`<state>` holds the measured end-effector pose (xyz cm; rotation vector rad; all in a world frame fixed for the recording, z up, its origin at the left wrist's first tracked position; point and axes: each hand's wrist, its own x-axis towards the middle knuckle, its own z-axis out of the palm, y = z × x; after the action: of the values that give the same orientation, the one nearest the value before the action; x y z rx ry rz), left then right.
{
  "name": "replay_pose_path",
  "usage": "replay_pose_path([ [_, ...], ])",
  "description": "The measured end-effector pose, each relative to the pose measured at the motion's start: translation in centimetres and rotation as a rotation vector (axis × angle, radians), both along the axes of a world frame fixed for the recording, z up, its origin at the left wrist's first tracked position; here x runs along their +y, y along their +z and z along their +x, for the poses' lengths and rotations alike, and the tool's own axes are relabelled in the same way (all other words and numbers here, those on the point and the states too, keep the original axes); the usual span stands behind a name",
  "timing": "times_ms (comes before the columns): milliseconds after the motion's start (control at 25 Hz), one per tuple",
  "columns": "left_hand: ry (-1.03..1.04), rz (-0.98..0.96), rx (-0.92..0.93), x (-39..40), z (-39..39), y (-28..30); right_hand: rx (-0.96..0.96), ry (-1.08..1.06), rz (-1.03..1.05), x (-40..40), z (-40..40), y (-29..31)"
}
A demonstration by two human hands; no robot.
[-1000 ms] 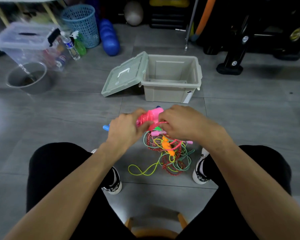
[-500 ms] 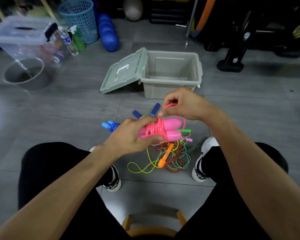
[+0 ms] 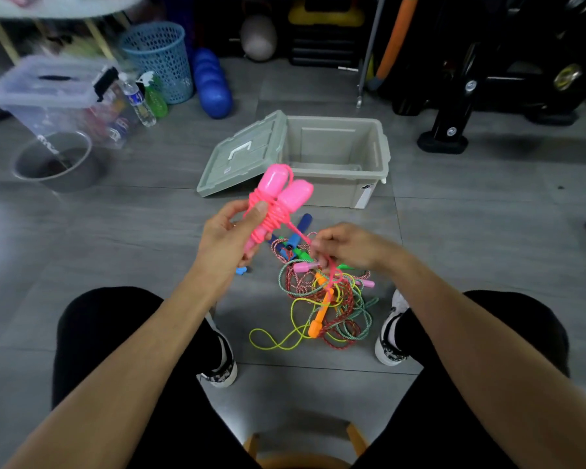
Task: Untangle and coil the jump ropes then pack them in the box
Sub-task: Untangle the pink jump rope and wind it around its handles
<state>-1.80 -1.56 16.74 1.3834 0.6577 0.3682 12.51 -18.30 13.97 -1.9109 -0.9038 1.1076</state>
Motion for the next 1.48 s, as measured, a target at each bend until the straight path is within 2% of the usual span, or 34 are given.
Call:
replay_pose_path([
  [80,0.053,0.169,0.147,0.3,0.4,-0.6,-0.208,0.137,-0.091,1.0,-2.7,-0.2],
  [160,0.046,0.488,0.327,0.3,0.3,-1.6,-0.521,0.317,-0.151,1.9,-5.0,-0.2],
  [240,-0.012,0.772,0.479,0.1,0.2,-2.2,-0.691,0.362,-0.181,2.1,-5.8,0.8],
  [360,-0.087,0.997,0.546,0.1,0.5,-2.1,-0.812,0.314,-0.218,1.8,-5.3,2.4],
  [480,-0.14,1.127,0.549,0.3,0.9,-1.9,-0.87,0.252,-0.195,1.3,-4.6,3.3],
  [640,-0.345,1.246,0.41,0.0,0.9,-2.3,-0.87,0.137,0.034,0.6,-2.5,4.3],
  [800,-0.442,1.138,0.125,0.0,0.4,-2.8,-0.883,0.01,0.192,-0.4,-0.7,4.7],
  [1000,-0.586,1.064,0.172,0.5,-0.2,-2.4,-0.889,0.002,0.171,0.5,-0.9,5.0],
  [1040,-0.61,0.989,0.152,0.4,-0.3,-2.4,-0.842,-0.008,0.142,0.7,-0.7,5.0],
  [1080,-0.625,0.837,0.12,0.3,-0.4,-2.1,-0.753,-0.03,0.127,0.7,-0.2,4.7],
  [1200,-0.504,0.234,0.032,0.6,-0.5,-0.5,-0.321,-0.119,0.227,0.8,1.1,2.9],
  [1240,-0.437,0.122,0.015,0.9,-0.6,-0.3,-0.228,-0.135,0.242,0.8,1.3,2.1],
  [1360,-0.306,-0.15,-0.101,0.9,-0.5,0.3,-0.119,-0.157,0.218,1.1,0.5,0.3],
  [1480,-0.217,-0.302,-0.122,0.8,-0.1,0.5,-0.07,-0.119,0.149,1.4,-1.0,-0.4],
])
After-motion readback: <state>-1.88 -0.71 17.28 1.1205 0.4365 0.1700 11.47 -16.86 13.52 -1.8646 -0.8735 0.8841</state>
